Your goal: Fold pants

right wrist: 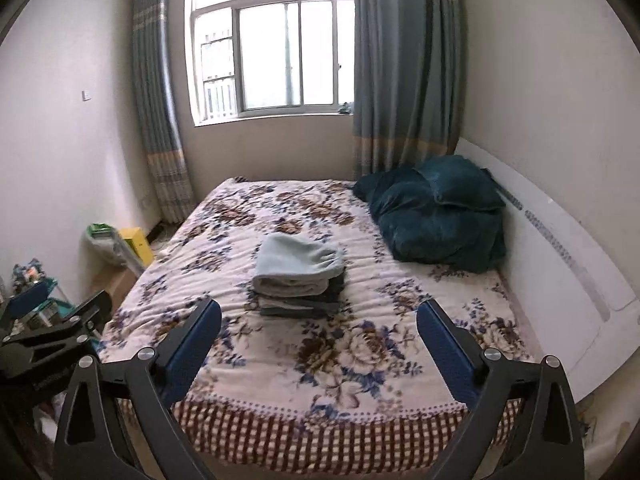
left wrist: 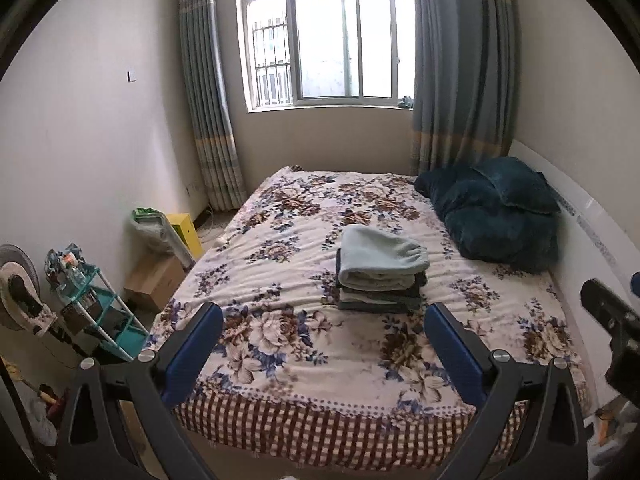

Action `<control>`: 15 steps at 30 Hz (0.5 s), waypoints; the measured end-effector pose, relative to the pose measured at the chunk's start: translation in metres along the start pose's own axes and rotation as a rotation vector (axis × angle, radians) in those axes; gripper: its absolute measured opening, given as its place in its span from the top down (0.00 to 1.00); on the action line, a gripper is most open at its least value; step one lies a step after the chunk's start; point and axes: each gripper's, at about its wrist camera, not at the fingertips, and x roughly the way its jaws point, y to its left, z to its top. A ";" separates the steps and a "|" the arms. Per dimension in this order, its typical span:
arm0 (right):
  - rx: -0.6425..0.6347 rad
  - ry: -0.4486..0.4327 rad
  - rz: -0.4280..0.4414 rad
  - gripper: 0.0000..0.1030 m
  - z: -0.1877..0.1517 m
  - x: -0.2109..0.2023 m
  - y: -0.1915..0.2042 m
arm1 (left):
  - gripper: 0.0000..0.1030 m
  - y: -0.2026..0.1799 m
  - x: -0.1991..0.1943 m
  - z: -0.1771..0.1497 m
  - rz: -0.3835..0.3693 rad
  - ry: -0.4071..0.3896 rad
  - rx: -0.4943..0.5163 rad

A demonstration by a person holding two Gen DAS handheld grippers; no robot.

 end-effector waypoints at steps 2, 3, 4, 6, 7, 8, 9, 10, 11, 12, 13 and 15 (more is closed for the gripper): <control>-0.003 -0.004 -0.023 0.03 0.005 0.010 -0.001 | 0.00 -0.004 0.009 0.003 0.015 -0.001 0.003; -0.004 -0.006 -0.035 0.03 0.007 0.016 -0.001 | 0.00 -0.005 0.014 0.003 0.013 0.006 0.005; -0.005 -0.006 -0.046 0.03 0.010 0.024 -0.002 | 0.00 -0.007 0.020 0.004 0.006 0.012 0.004; -0.002 0.004 -0.060 0.03 0.013 0.040 -0.004 | 0.00 -0.012 0.030 0.005 0.013 0.014 0.011; -0.002 0.013 -0.066 0.03 0.014 0.047 -0.005 | 0.00 -0.014 0.033 0.006 0.014 0.016 0.017; -0.001 0.023 -0.069 0.03 0.015 0.054 -0.006 | 0.00 -0.016 0.038 0.006 0.017 0.020 0.019; 0.001 0.034 -0.070 0.03 0.016 0.062 -0.007 | 0.00 -0.018 0.043 0.008 0.019 0.020 0.021; 0.002 0.039 -0.078 0.03 0.016 0.069 -0.007 | 0.00 -0.021 0.048 0.009 0.021 0.023 0.025; 0.001 0.053 -0.081 0.03 0.017 0.078 -0.008 | 0.00 -0.023 0.053 0.010 0.022 0.028 0.027; 0.001 0.060 -0.081 0.03 0.016 0.083 -0.008 | 0.00 -0.025 0.057 0.011 0.023 0.031 0.028; 0.005 0.068 -0.083 0.03 0.017 0.091 -0.009 | 0.00 -0.027 0.062 0.012 0.029 0.035 0.032; 0.005 0.076 -0.089 0.03 0.017 0.101 -0.011 | 0.00 -0.029 0.072 0.013 0.027 0.051 0.033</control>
